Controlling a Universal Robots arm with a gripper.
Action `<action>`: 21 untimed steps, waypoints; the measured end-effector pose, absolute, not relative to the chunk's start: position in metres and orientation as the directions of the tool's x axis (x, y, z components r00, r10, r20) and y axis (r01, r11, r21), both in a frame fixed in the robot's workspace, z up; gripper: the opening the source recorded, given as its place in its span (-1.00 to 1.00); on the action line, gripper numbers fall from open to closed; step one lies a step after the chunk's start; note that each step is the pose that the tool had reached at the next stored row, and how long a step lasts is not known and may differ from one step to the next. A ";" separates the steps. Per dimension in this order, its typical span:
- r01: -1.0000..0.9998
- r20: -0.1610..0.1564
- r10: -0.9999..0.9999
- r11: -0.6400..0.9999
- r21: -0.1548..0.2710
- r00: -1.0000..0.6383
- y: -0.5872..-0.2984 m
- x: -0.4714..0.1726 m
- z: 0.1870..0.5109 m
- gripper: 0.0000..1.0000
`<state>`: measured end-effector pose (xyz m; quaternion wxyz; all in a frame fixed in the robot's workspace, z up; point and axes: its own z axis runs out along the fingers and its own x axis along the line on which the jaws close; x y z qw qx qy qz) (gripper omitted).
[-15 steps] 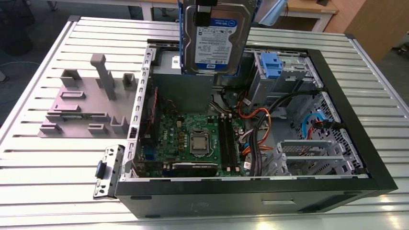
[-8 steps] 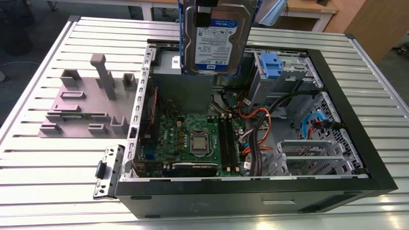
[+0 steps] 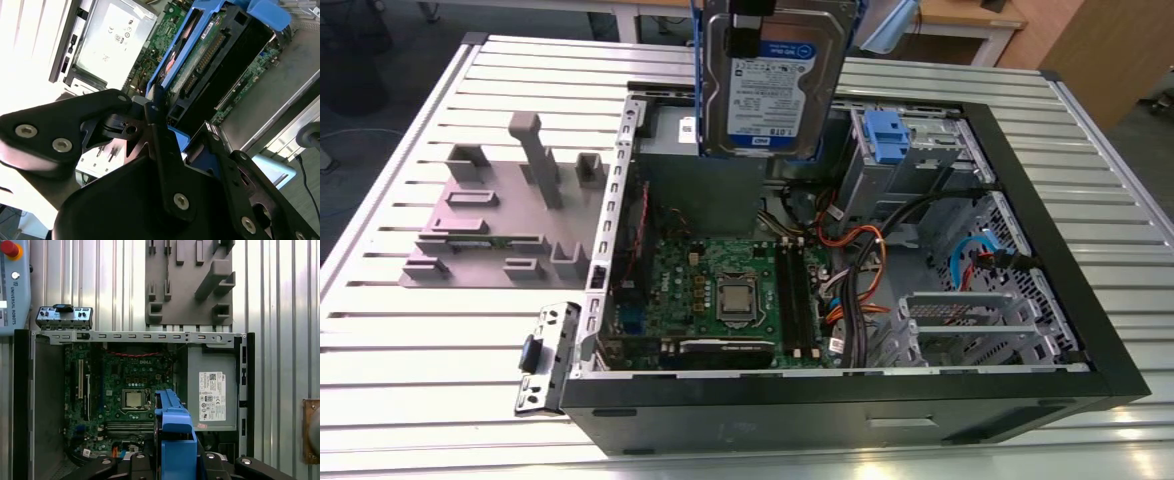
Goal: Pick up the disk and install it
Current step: 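Pick up the disk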
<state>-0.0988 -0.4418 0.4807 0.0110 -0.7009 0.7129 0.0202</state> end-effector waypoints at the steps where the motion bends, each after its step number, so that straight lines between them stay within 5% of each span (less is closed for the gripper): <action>1: -1.000 -0.044 -0.999 0.017 0.013 -0.017 -0.442 -0.099 0.481 -0.27; 21: -1.000 -0.044 -0.999 0.017 0.013 -0.017 -0.446 -0.098 0.480 -0.27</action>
